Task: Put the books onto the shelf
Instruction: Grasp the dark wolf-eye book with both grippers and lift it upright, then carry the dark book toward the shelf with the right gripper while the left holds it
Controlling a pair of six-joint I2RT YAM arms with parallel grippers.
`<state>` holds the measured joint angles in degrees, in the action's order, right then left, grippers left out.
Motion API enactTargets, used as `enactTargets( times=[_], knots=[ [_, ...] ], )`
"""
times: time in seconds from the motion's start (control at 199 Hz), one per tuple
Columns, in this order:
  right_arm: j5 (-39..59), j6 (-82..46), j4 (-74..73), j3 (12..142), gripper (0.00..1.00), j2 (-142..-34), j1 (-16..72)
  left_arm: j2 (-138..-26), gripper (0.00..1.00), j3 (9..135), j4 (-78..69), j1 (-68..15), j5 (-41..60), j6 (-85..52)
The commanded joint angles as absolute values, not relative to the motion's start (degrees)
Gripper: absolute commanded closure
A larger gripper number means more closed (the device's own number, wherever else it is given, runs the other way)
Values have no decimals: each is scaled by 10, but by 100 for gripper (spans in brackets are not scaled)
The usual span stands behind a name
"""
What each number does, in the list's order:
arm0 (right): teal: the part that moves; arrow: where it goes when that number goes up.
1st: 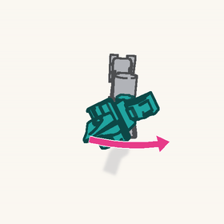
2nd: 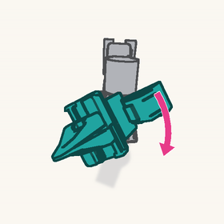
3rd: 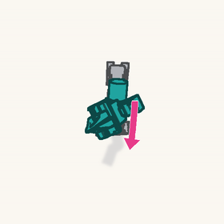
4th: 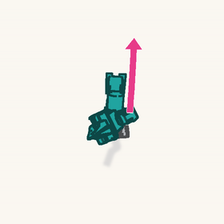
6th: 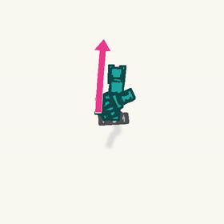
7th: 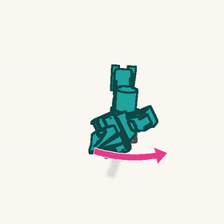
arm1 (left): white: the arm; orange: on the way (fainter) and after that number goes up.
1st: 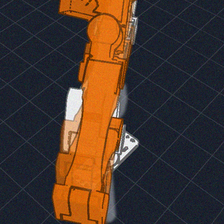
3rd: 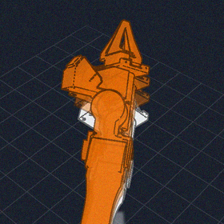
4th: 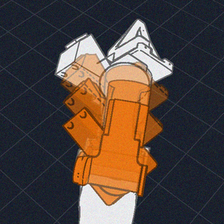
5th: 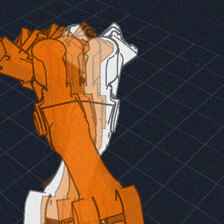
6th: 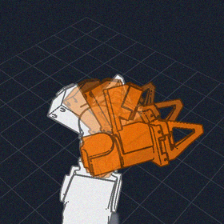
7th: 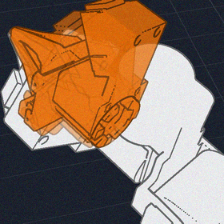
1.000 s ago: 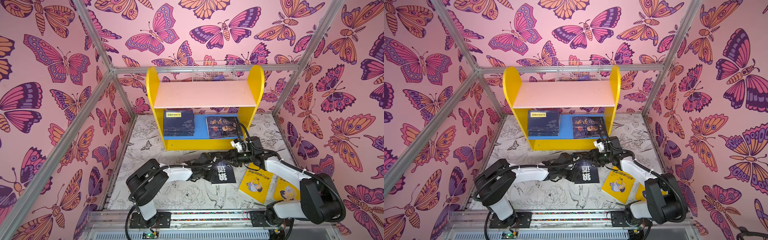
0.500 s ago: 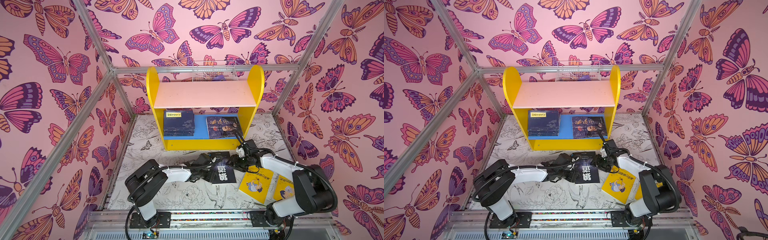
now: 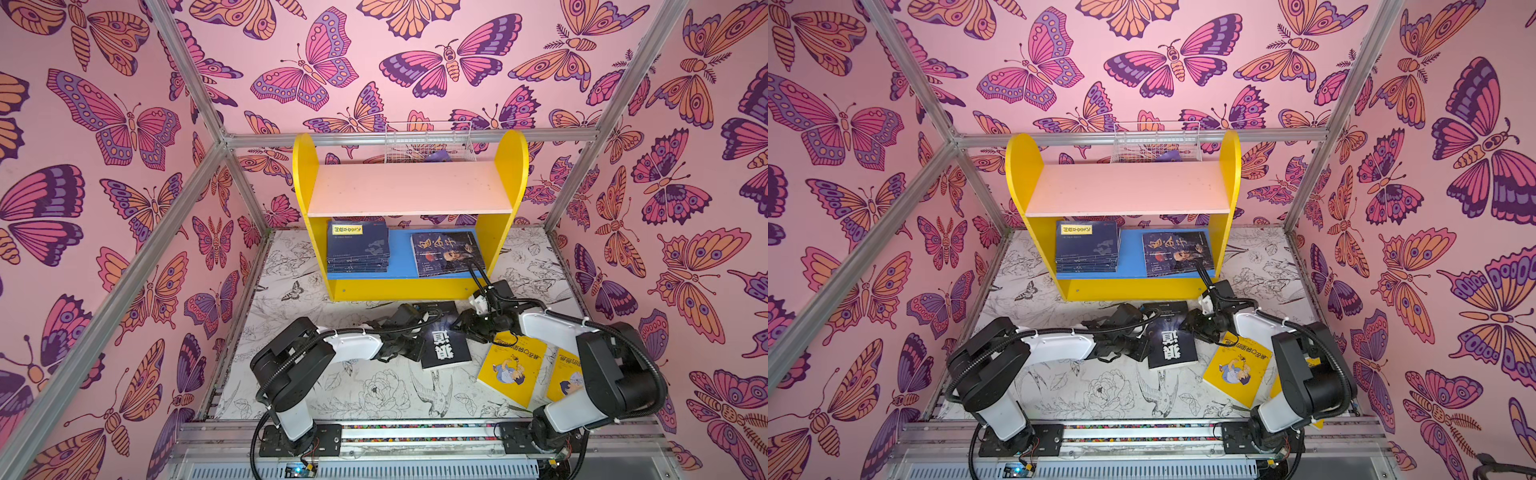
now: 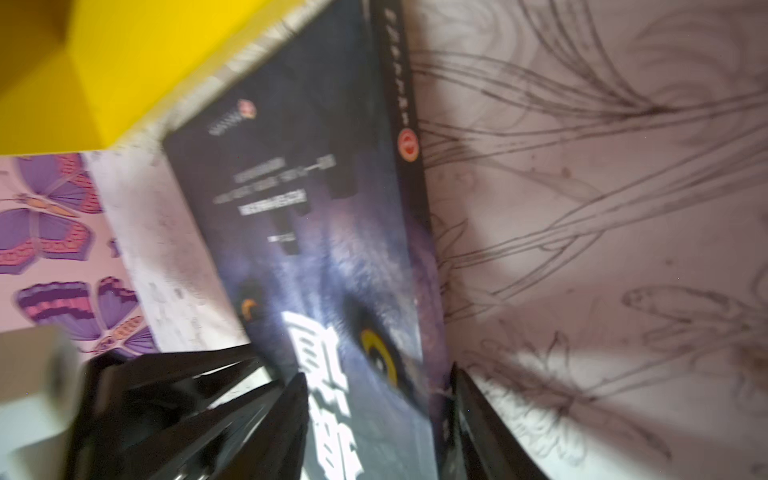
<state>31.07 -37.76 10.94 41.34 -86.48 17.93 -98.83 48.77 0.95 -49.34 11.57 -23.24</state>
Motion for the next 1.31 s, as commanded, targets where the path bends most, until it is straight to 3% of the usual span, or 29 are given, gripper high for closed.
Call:
enactTargets(
  times=[0.0,0.136,0.332,0.489,0.584,0.725,0.846,1.002,1.304],
  knots=[
    [470,-419,4,422,47,-817,199,-1029,74,489,19,-503,132,-213],
    [484,-413,12,425,57,-801,199,-1024,74,487,18,-502,137,-212],
    [478,-385,38,431,62,-835,211,-1005,74,472,-1,-503,154,-210],
    [467,-373,56,429,90,-843,217,-985,74,453,-18,-500,151,-216],
    [455,-354,84,429,100,-821,217,-964,74,437,-29,-490,154,-228],
    [457,-332,130,425,100,-760,217,-887,57,375,-82,-448,206,-274],
    [499,-330,140,417,100,-682,219,-757,41,316,-103,-425,218,-280],
    [518,-366,97,421,100,-609,218,-606,29,292,-98,-391,275,-307],
    [472,-486,-108,478,100,-633,217,-513,10,285,-212,-380,296,-381]
  ],
)
